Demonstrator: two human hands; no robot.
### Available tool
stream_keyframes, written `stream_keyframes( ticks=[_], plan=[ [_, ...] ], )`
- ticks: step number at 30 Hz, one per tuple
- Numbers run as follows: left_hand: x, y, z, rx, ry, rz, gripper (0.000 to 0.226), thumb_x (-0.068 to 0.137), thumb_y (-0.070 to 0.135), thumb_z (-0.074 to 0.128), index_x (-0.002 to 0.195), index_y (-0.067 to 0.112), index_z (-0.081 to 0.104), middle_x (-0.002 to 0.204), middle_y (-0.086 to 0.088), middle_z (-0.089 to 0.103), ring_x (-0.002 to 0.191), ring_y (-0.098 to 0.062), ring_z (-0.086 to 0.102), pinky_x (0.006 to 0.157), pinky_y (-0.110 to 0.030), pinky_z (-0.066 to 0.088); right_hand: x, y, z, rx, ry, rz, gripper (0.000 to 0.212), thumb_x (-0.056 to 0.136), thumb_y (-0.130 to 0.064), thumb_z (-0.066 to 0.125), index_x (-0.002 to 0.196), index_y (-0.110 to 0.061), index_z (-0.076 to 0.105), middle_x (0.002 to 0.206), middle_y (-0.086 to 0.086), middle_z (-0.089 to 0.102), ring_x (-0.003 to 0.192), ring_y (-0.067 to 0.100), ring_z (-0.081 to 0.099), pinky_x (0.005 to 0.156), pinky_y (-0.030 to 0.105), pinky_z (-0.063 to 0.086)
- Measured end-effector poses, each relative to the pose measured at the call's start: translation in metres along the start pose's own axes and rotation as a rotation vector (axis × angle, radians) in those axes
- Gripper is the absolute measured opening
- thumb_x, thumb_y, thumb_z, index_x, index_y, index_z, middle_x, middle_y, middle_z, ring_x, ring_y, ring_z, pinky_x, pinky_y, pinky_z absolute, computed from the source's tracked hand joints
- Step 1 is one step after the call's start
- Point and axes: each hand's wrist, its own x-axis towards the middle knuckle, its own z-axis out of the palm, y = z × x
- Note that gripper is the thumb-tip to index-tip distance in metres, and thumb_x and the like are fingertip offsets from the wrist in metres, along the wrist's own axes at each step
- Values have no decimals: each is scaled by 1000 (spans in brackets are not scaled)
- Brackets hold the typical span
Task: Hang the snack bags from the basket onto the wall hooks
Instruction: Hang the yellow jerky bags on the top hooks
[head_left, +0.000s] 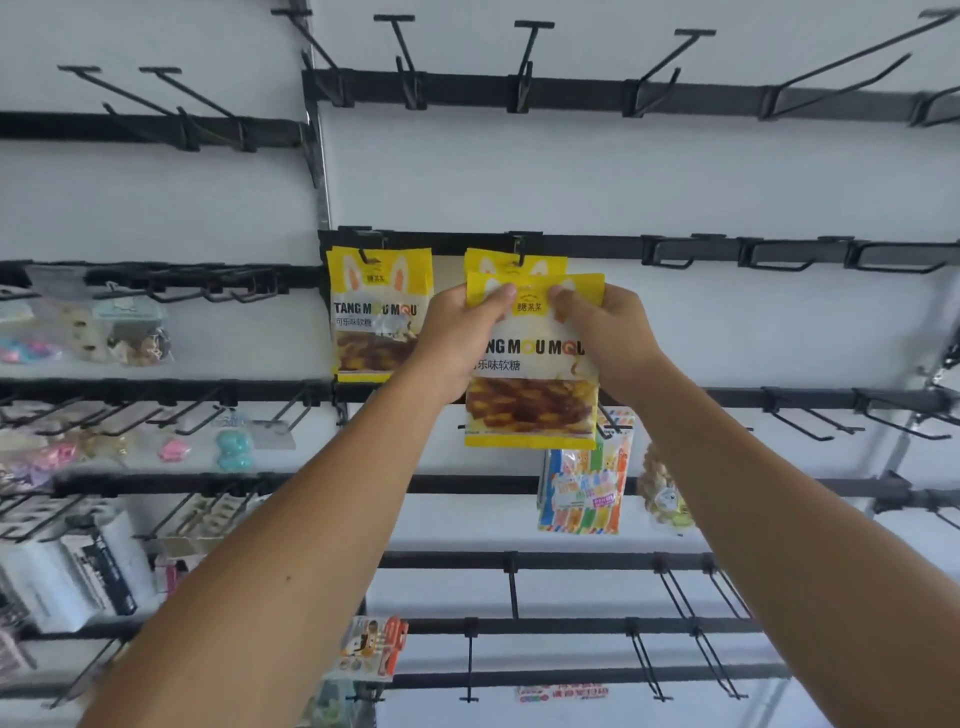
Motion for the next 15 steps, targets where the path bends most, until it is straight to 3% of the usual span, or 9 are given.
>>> stream_keyframes(
  ticks=[3,8,15],
  plan=[
    [20,-1,3,-6,16,19,25,91,38,70,84,14,69,91,-10,68,99,-34,68,96,-59,52,19,0,0,-11,3,-12,29,94,-25,65,68,-16,58,64,3,66,55,20,65,56,33,54],
    [43,0,9,2,62,22,32,89,41,70,66,21,61,82,-8,66,92,-37,67,91,-59,52,47,-2,0,-3,-10,-35,31,93,-22,64,63,-16,58,60,-1,63,51,15,61,51,26,49],
    [58,-4,13,-6,86,9,28,91,39,70,75,16,63,84,-6,64,85,-27,62,91,-57,53,67,9,2,20,-35,-28,30,94,-21,63,64,-17,58,58,-4,64,52,15,64,52,26,50]
  ],
)
